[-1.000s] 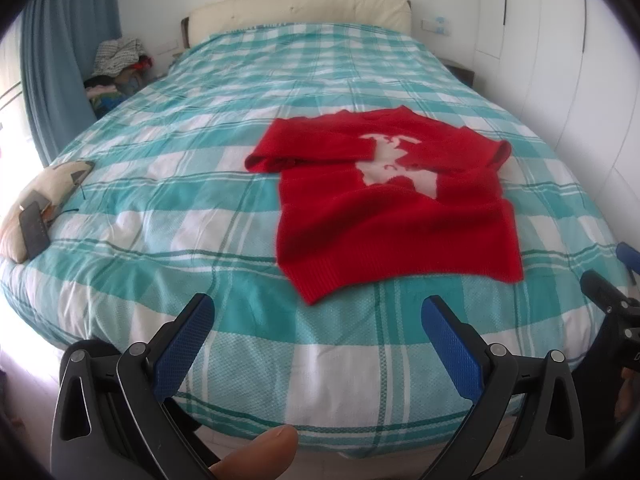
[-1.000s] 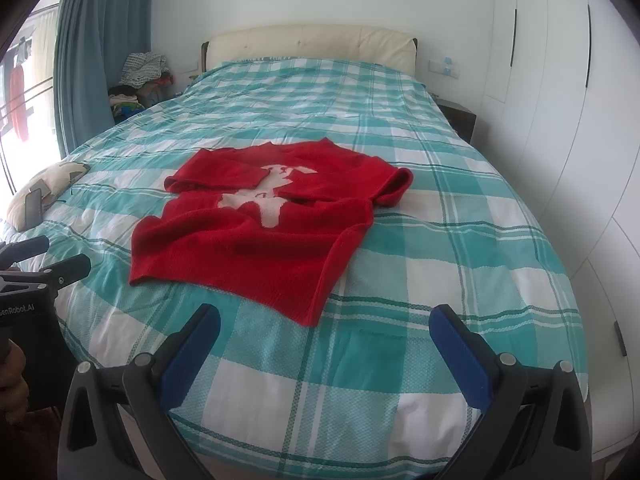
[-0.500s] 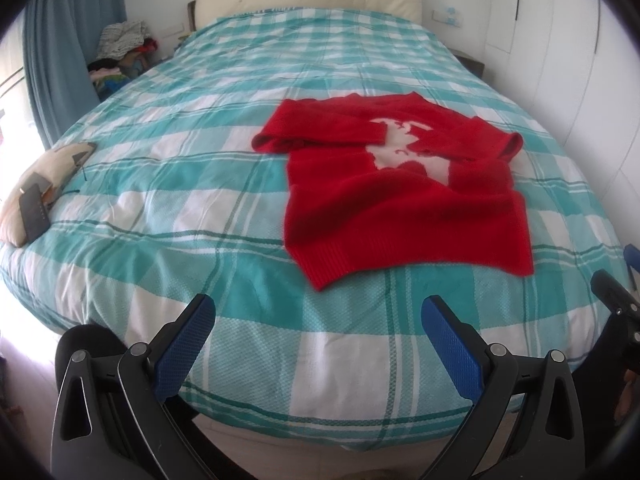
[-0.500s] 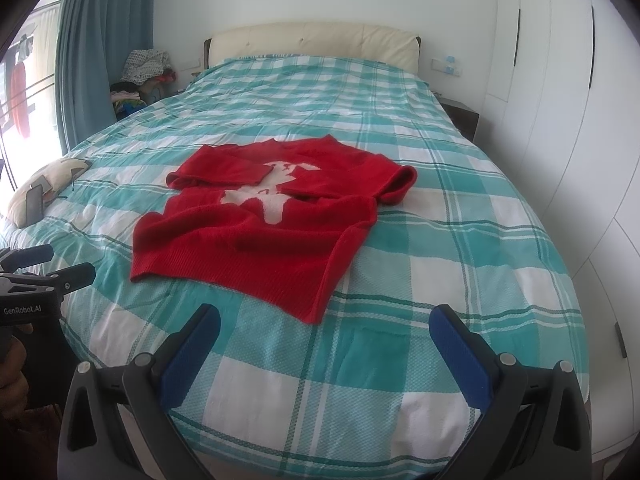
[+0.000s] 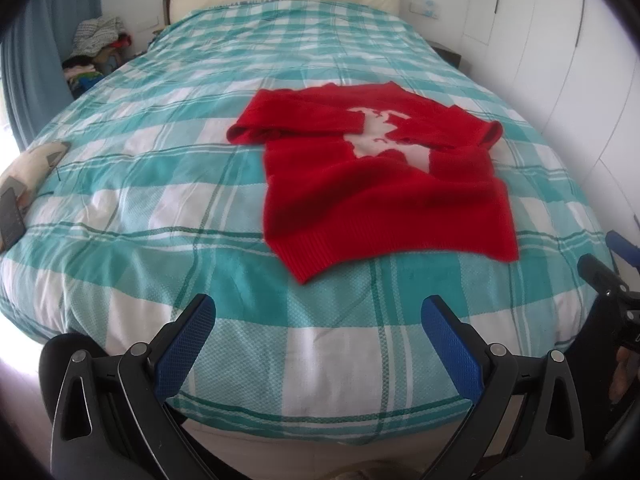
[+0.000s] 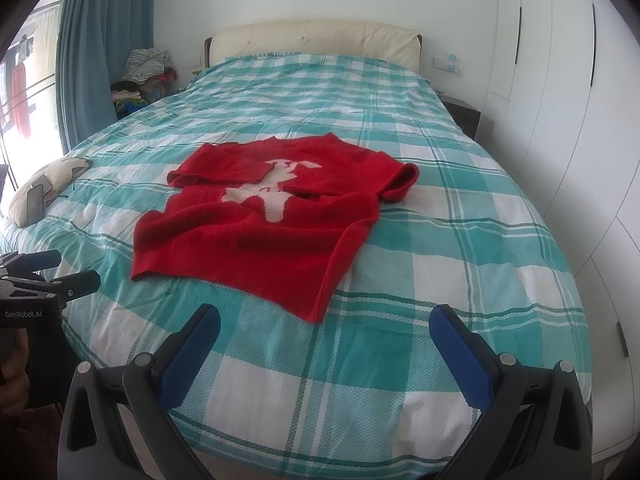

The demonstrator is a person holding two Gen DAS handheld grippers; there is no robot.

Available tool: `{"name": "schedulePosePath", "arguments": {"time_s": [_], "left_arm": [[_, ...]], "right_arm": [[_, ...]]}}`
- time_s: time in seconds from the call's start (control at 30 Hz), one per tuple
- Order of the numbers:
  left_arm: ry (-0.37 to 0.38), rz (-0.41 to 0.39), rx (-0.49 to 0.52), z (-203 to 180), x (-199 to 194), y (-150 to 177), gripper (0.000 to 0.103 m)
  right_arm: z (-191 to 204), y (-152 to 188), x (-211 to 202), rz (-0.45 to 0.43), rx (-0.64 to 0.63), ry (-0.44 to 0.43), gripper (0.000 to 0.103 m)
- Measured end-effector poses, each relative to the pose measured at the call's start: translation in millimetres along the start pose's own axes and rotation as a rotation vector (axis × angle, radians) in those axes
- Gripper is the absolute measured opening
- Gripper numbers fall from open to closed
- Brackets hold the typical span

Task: Fold small clothes
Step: 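Move both grippers toward the hem of the red rabbit sweater, then grasp the sweater hem with both grippers and pull it straight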

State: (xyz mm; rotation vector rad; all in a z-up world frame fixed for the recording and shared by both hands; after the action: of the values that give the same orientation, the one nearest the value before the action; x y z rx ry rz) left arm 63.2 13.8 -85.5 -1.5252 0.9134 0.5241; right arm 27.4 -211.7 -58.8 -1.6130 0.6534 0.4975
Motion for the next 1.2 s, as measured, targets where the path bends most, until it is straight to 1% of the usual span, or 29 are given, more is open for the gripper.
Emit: {"name": "schedulePosePath", "arguments": {"time_s": [0.1, 0.17, 0.23, 0.27, 0.33, 0.37, 0.43, 0.47, 0.5, 0.53, 0.57, 0.6, 0.63, 0.67, 0.7, 0.73, 0.77, 0.83, 0.9, 0.97, 1.03, 1.1, 1.17, 1.2], "left_arm": [[0.052, -0.006, -0.076, 25.9, 0.2, 0.7, 0.103], [0.108, 0.002, -0.161, 43.5, 6.9, 3.6, 0.103], [0.168, 0.015, -0.239, 53.6, 18.6, 6.5, 0.102], [0.196, 0.025, -0.269, 54.9, 26.8, 7.4, 0.102], [0.254, 0.048, -0.284, 49.3, 46.6, 4.3, 0.102], [0.259, 0.059, -0.276, 46.8, 58.0, 1.5, 0.102], [0.234, 0.066, -0.260, 46.0, 80.1, -6.3, 0.100], [0.213, 0.062, -0.250, 47.3, 89.9, -10.5, 0.100], [0.181, 0.063, -0.239, 51.2, 98.8, -13.5, 0.095], [0.157, 0.067, -0.228, 52.3, 106.0, -15.9, 0.088], [0.140, 0.071, -0.218, 54.0, 111.4, -17.3, 0.084], [0.128, 0.074, -0.209, 54.9, 114.9, -18.4, 0.074], [0.130, 0.073, -0.194, 51.9, 115.2, -19.4, 0.055], [0.145, 0.075, -0.173, 47.3, 114.3, -19.9, 0.035], [0.155, 0.092, -0.155, 43.8, 113.6, -19.3, 0.007], [0.169, 0.093, -0.148, 42.3, 108.3, -19.6, 0.006], [0.180, 0.082, -0.145, 42.5, 99.3, -20.0, 0.005], [0.221, 0.075, -0.149, 45.7, 76.1, -19.0, 0.005], [0.260, 0.086, -0.145, 48.4, 51.1, -12.9, 0.005], [0.269, 0.105, -0.119, 49.7, 33.6, -3.4, 0.005], [0.272, 0.139, -0.118, 51.2, 29.7, 10.1, 0.005], [0.260, 0.171, -0.115, 50.5, 38.3, 22.2, 0.005], [0.225, 0.195, -0.112, 53.1, 50.1, 31.5, 0.005], [0.230, 0.200, -0.124, 54.1, 52.4, 33.8, 0.005]], "right_arm": [[-9.4, -1.0, 4.3, 0.008, 0.034, -0.020, 0.103], [-23.3, 0.4, 9.9, 0.011, 0.066, -0.001, 0.103], [-34.9, 7.1, 22.7, 0.042, 0.096, 0.003, 0.103], [-38.3, 11.6, 31.5, 0.067, 0.112, -0.010, 0.103], [-36.7, 20.3, 51.4, 0.123, 0.146, -0.076, 0.103], [-32.8, 24.1, 62.5, 0.150, 0.165, -0.124, 0.103], [-21.6, 27.9, 83.6, 0.188, 0.203, -0.229, 0.103], [-17.1, 28.6, 94.5, 0.207, 0.221, -0.266, 0.103], [-13.6, 27.5, 104.4, 0.216, 0.243, -0.296, 0.102], [-10.5, 25.3, 113.4, 0.217, 0.260, -0.319, 0.101], [-7.9, 23.0, 121.5, 0.220, 0.268, -0.320, 0.098], [-4.2, 20.2, 127.9, 0.219, 0.267, -0.321, 0.089], [0.6, 17.7, 133.5, 0.218, 0.255, -0.332, 0.076], [4.2, 16.5, 139.0, 0.227, 0.241, -0.332, 0.068], [5.2, 16.7, 142.9, 0.242, 0.234, -0.321, 0.044], [3.8, 15.7, 143.5, 0.246, 0.244, -0.323, 0.014], [1.2, 13.7, 140.9, 0.247, 0.258, -0.332, 0.004], [-6.5, 9.4, 126.3, 0.242, 0.264, -0.353, 0.004], [-13.6, 7.3, 101.7, 0.244, 0.271, -0.406, 0.004], [-19.2, 10.7, 77.2, 0.266, 0.275, -0.456, 0.004], [-21.7, 20.0, 62.5, 0.300, 0.286, -0.489, 0.004], [-21.7, 35.8, 63.2, 0.347, 0.302, -0.486, 0.004], [-20.7, 54.4, 75.6, 0.395, 0.306, -0.447, 0.004], [-21.4, 63.2, 83.0, 0.418, 0.314, -0.425, 0.004]]}}
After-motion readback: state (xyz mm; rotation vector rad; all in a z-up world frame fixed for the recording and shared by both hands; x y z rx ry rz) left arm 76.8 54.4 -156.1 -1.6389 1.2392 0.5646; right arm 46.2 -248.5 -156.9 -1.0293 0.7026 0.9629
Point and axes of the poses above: each gripper's, at about its wrist camera, not at the fingertips, and x roughly the way its jaws point, z to its left, y to its underside, the point moved 8 cm from there along x, roughly the way its jaws point, and after that the axes turned 9 degrees about y, right-handed, at the moved point
